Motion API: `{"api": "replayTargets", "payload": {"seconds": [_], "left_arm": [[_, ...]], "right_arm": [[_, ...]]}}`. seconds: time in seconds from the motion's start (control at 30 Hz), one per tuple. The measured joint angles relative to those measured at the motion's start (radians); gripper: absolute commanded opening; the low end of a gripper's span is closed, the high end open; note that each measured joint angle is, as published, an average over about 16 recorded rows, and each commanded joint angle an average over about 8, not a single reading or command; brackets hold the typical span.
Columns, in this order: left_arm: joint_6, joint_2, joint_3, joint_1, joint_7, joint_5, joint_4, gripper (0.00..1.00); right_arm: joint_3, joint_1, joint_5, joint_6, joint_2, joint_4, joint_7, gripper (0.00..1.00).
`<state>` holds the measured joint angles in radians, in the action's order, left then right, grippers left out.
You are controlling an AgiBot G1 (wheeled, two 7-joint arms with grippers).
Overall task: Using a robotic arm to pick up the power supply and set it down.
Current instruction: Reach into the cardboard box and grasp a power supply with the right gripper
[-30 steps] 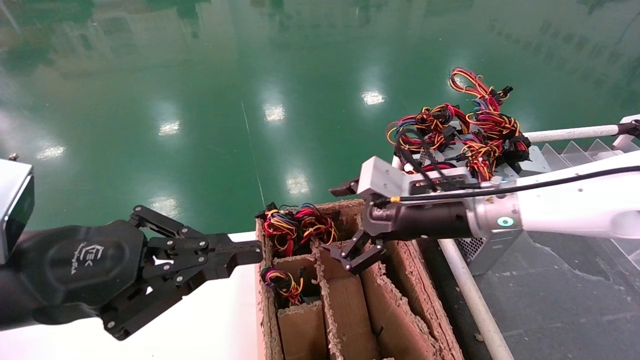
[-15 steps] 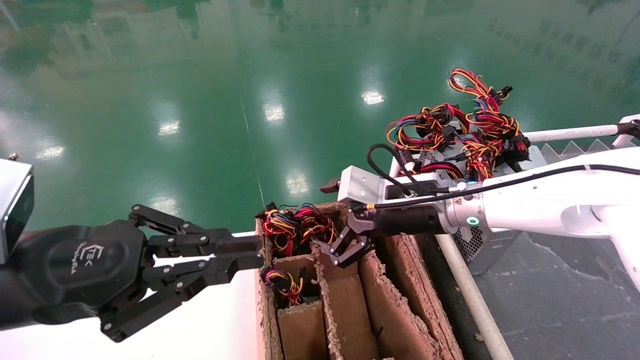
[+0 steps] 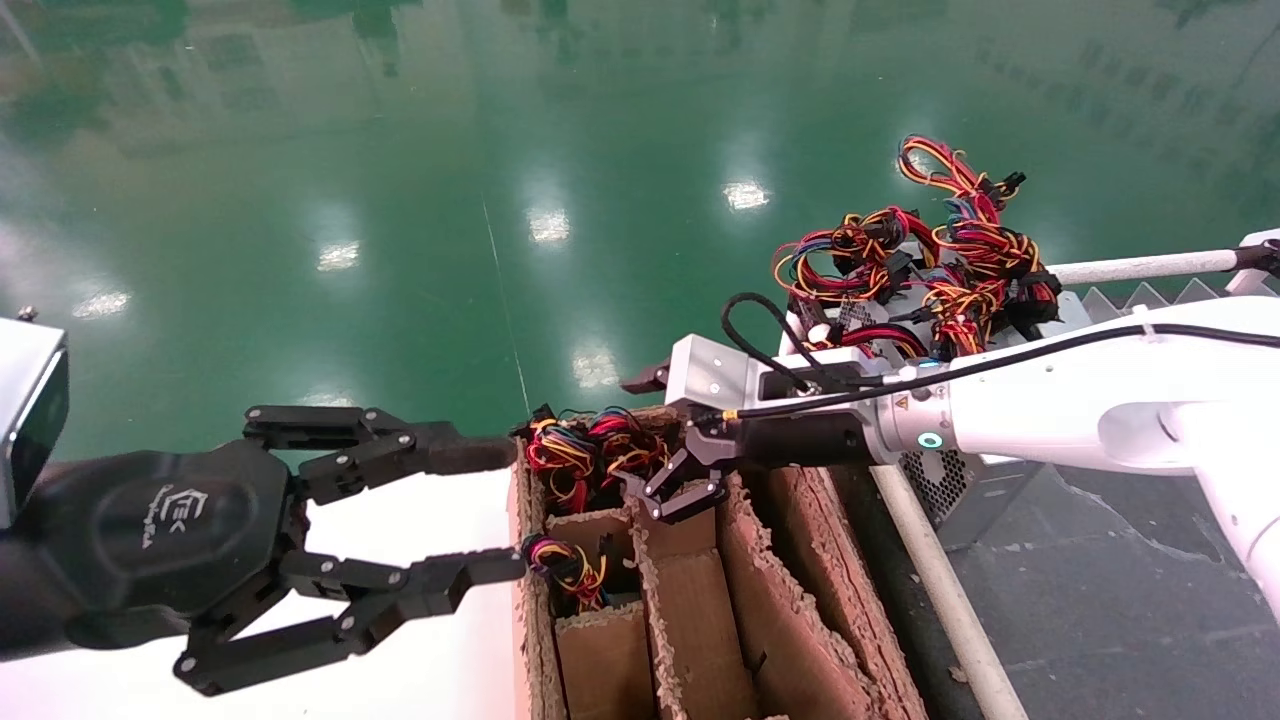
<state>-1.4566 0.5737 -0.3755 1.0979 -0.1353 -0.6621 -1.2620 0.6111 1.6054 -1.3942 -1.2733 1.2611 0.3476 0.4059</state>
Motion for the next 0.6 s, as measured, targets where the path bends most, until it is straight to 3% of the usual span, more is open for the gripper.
{"api": "replayTargets", "payload": {"seconds": [0.6], "left_arm": [[0.000, 0.000, 0.000, 0.000, 0.000, 0.000, 0.000, 1.00]], "right_arm": [[-0.007, 0.016, 0.010, -0.004, 0.029, -0.096, 0.087, 0.00]]}}
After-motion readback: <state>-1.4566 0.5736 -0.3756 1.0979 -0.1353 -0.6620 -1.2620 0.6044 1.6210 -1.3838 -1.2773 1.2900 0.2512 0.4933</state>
